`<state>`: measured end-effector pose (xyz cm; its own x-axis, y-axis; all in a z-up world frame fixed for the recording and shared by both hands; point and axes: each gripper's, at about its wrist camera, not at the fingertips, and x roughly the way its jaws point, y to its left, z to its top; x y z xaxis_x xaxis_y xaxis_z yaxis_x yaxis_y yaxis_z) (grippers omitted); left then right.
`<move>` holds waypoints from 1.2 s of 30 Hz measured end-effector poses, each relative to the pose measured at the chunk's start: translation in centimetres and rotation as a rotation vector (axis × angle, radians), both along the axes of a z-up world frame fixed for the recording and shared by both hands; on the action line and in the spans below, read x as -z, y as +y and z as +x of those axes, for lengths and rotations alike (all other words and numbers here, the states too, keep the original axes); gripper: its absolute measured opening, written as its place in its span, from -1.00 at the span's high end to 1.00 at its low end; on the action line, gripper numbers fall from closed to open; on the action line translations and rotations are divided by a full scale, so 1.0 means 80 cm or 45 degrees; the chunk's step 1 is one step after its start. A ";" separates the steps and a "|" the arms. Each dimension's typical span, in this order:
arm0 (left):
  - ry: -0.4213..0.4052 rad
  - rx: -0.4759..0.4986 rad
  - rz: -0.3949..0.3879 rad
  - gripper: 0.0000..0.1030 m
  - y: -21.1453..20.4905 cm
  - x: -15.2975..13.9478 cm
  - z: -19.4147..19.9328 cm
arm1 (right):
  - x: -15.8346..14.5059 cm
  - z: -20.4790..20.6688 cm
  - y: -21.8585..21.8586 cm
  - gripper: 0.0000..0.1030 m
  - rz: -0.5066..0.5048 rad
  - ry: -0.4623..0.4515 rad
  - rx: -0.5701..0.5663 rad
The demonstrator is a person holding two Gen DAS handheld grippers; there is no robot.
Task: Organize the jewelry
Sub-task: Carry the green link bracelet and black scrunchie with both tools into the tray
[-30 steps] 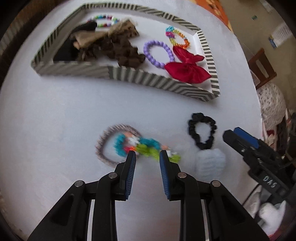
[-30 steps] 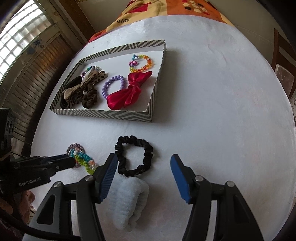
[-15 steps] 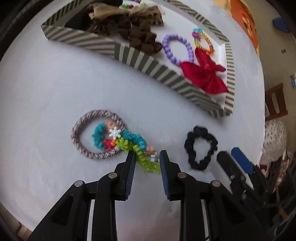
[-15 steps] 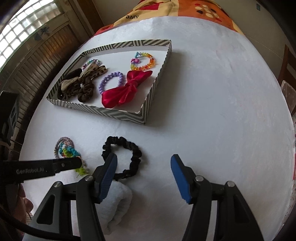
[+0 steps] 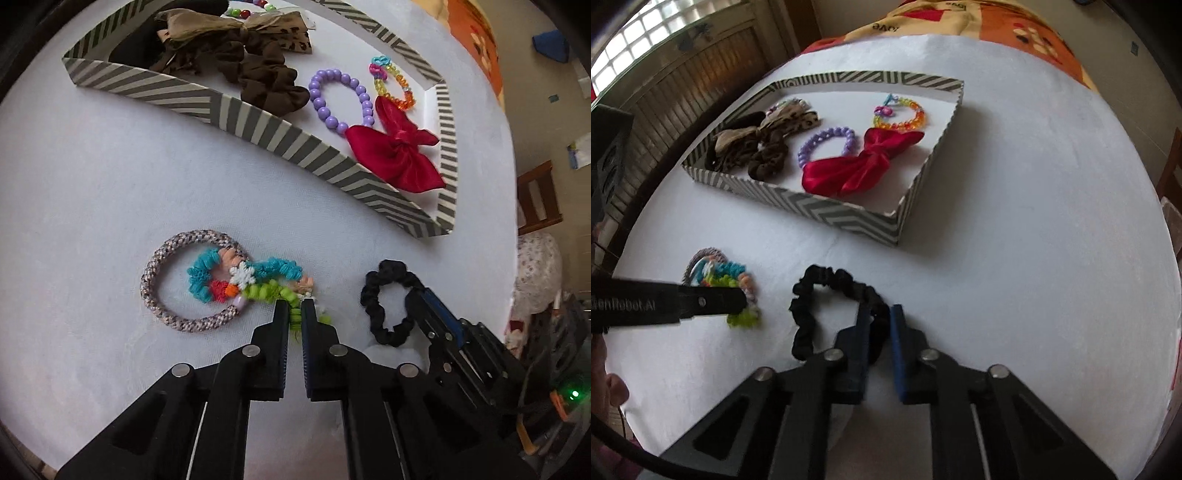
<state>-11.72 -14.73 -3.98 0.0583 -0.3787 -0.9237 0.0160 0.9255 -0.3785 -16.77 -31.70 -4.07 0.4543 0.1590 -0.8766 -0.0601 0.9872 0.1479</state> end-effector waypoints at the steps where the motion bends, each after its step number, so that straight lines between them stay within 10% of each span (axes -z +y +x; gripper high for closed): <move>1: -0.013 0.001 -0.011 1.00 0.006 -0.004 -0.001 | -0.002 -0.002 -0.001 0.85 0.017 -0.003 0.001; 23: -0.437 0.044 -0.129 1.00 0.052 -0.202 0.072 | -0.136 0.006 -0.018 0.86 0.149 -0.244 0.046; 36: -0.464 0.129 0.035 1.00 0.016 -0.175 0.187 | -0.118 0.112 -0.022 0.85 0.188 -0.182 0.133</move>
